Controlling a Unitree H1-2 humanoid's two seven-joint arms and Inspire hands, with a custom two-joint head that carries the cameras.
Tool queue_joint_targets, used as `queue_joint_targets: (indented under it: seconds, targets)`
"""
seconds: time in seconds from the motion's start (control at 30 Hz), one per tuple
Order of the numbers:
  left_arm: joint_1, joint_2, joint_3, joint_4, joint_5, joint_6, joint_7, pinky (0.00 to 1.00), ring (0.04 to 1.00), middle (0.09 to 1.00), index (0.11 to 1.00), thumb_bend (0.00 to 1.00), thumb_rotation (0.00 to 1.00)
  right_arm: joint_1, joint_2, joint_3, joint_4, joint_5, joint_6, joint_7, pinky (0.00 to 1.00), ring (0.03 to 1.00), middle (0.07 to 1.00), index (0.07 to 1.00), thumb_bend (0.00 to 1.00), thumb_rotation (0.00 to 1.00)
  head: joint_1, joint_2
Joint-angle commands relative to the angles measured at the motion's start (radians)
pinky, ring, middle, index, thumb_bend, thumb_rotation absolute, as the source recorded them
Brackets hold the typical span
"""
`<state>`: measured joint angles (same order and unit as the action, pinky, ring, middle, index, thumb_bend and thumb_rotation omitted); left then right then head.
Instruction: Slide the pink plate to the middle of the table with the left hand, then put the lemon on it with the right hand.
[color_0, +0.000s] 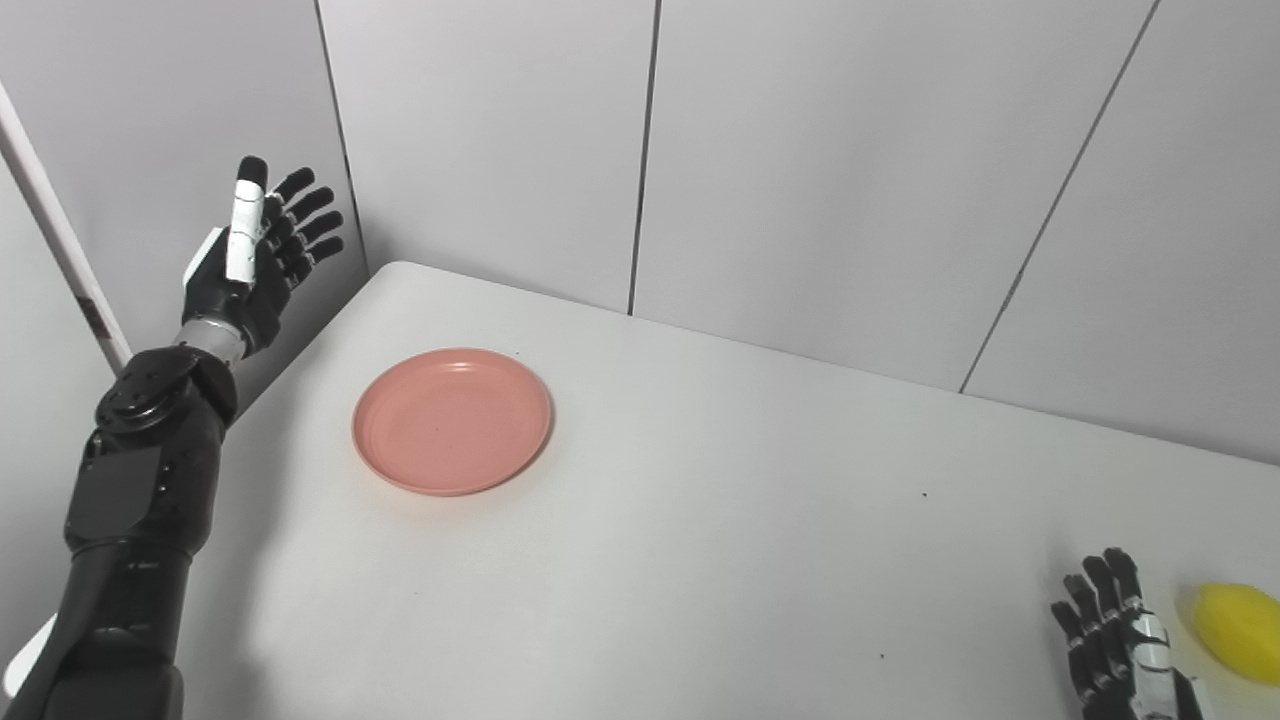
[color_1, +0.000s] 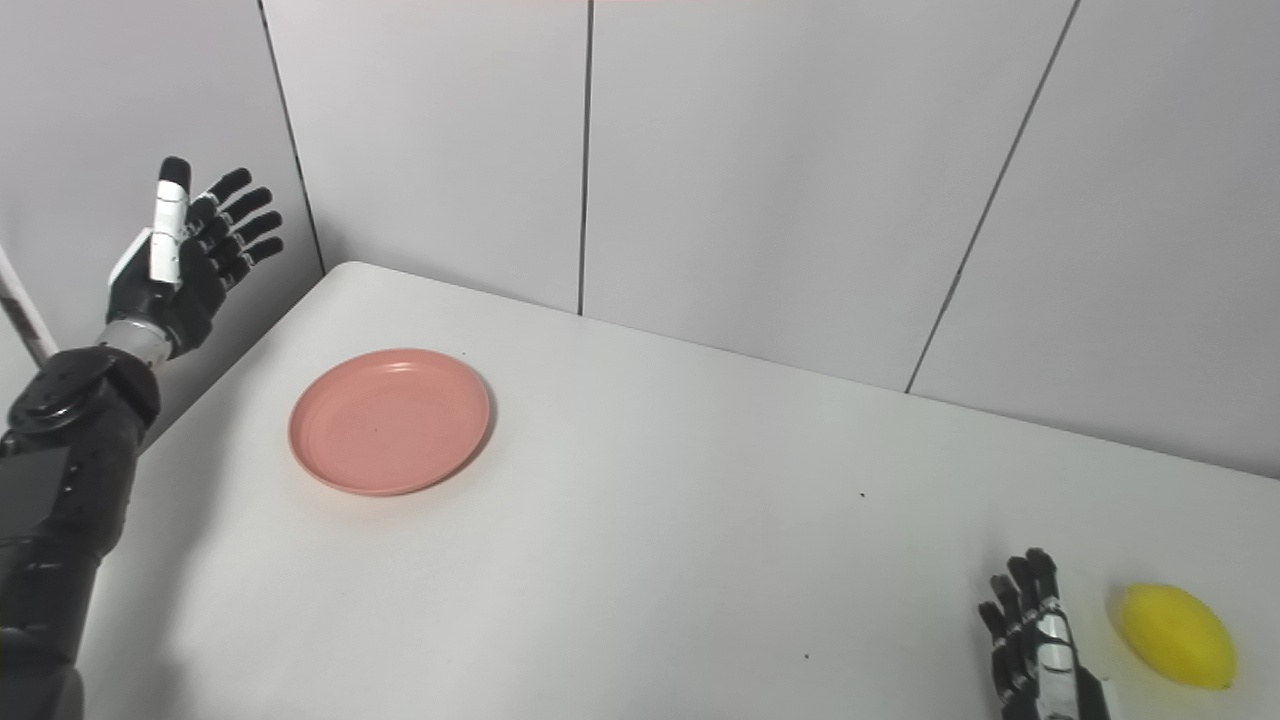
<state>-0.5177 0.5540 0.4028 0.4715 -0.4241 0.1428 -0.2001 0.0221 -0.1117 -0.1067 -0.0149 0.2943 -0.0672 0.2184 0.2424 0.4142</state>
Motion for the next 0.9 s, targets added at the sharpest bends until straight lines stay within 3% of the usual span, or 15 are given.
queue_joint_targets:
  seconds: [0.0,0.1,0.3,0.47,0.63,0.87]
  targets:
    - [-0.066,0.006,-0.003,0.010,0.004,-0.046,-0.010,0.88,0.895,0.905,0.915,0.92,0.93,0.063,0.023,0.012,0.088,0.005,-0.032,0.012,1.00,1.000,1.000,1.000,0.69,0.92,-0.001,0.003]
    - [-0.073,-0.015,-0.013,0.064,0.006,-0.073,-0.017,0.92,0.890,0.904,0.910,0.92,0.92,0.064,0.024,0.011,0.084,0.007,-0.028,0.012,1.00,1.000,1.000,1.000,0.69,0.91,-0.001,0.003]
    - [-0.062,-0.051,-0.033,0.087,0.016,-0.090,-0.011,0.89,0.895,0.902,0.925,0.90,0.91,0.066,0.026,0.013,0.083,0.002,-0.032,0.009,1.00,1.000,1.000,1.000,0.70,0.91,-0.009,0.007]
    - [-0.064,-0.050,-0.057,0.134,0.048,-0.104,-0.013,0.82,0.890,0.903,0.934,0.89,0.94,0.064,0.031,0.012,0.083,0.003,-0.027,0.005,1.00,1.000,1.000,1.000,0.70,0.90,-0.012,0.007]
    - [-0.062,-0.055,-0.055,0.160,0.059,-0.097,-0.006,0.90,0.897,0.909,0.932,0.85,0.95,0.063,0.031,0.011,0.087,0.005,-0.036,0.010,1.00,1.000,1.000,1.000,0.70,0.90,-0.013,0.009]
    - [-0.056,-0.053,-0.056,0.196,0.089,-0.091,0.022,0.89,0.881,0.884,0.906,0.83,0.96,0.066,0.032,0.012,0.079,0.004,-0.028,0.007,1.00,1.000,1.000,1.000,0.69,0.90,-0.016,0.016]
